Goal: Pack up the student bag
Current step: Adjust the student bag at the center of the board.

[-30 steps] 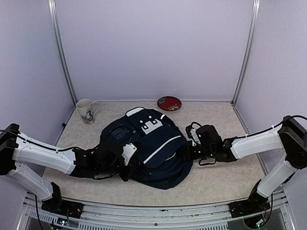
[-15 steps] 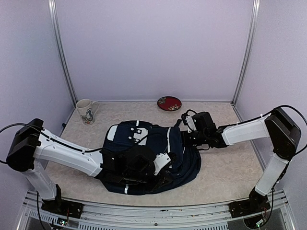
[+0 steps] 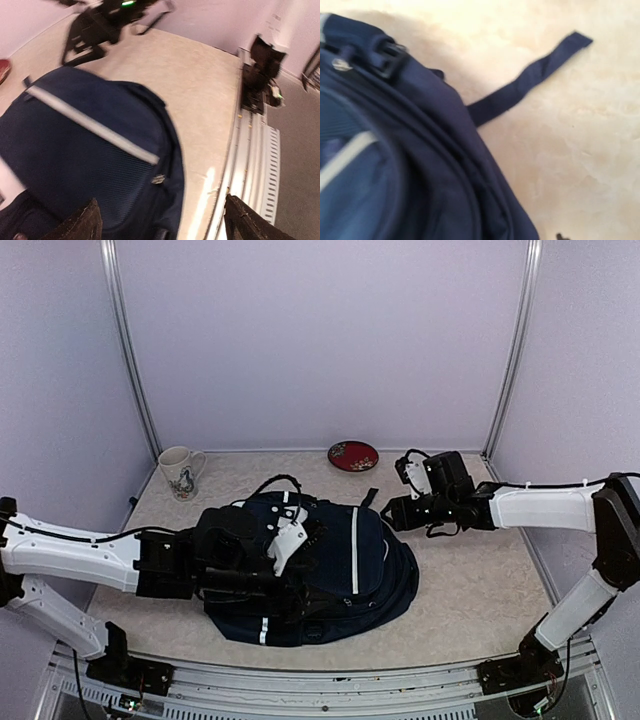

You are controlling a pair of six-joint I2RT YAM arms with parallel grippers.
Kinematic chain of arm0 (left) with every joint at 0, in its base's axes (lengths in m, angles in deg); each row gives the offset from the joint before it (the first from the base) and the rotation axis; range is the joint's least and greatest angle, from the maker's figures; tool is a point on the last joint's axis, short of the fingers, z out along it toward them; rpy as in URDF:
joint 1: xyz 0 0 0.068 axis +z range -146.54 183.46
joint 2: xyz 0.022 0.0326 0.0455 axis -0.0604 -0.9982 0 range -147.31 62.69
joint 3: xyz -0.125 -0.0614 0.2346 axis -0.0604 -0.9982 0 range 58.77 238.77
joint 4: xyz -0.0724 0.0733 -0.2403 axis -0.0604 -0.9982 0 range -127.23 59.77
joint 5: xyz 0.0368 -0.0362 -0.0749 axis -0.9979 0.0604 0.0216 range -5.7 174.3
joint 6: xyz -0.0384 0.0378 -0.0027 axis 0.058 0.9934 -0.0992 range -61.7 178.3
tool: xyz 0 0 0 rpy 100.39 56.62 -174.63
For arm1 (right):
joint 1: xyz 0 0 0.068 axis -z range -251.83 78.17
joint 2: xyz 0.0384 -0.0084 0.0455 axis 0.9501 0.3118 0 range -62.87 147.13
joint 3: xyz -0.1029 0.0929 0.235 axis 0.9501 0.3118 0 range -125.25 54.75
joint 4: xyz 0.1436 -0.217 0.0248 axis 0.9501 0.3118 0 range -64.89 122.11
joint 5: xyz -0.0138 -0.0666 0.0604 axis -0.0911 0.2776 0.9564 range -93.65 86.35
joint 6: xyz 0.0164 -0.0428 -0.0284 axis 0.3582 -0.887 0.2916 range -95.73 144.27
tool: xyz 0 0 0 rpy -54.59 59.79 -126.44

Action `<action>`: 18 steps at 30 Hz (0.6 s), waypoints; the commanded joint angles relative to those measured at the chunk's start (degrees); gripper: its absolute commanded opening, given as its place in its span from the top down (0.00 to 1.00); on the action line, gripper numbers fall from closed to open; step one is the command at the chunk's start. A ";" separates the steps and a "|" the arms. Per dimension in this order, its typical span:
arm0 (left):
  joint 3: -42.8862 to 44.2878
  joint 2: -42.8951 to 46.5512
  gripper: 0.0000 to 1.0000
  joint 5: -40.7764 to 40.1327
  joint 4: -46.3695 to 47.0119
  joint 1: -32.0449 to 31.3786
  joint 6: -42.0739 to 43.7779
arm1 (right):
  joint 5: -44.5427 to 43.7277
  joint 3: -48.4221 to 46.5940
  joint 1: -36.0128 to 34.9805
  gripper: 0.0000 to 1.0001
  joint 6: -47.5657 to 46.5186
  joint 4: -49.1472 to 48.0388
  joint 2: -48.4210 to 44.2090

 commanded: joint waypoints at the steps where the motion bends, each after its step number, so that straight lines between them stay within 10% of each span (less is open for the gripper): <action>1: -3.20 3.68 0.18 -6.59 -6.65 11.53 -9.22 | 4.74 0.92 0.93 0.39 -2.15 6.59 -7.31; 7: -10.52 11.20 0.01 -10.61 -8.61 24.68 -18.66 | 19.72 7.16 2.40 0.58 4.60 3.24 -11.81; 18: -16.44 8.13 0.01 -9.89 -8.20 32.94 -22.43 | 28.93 13.43 2.23 0.74 12.43 -7.98 -7.64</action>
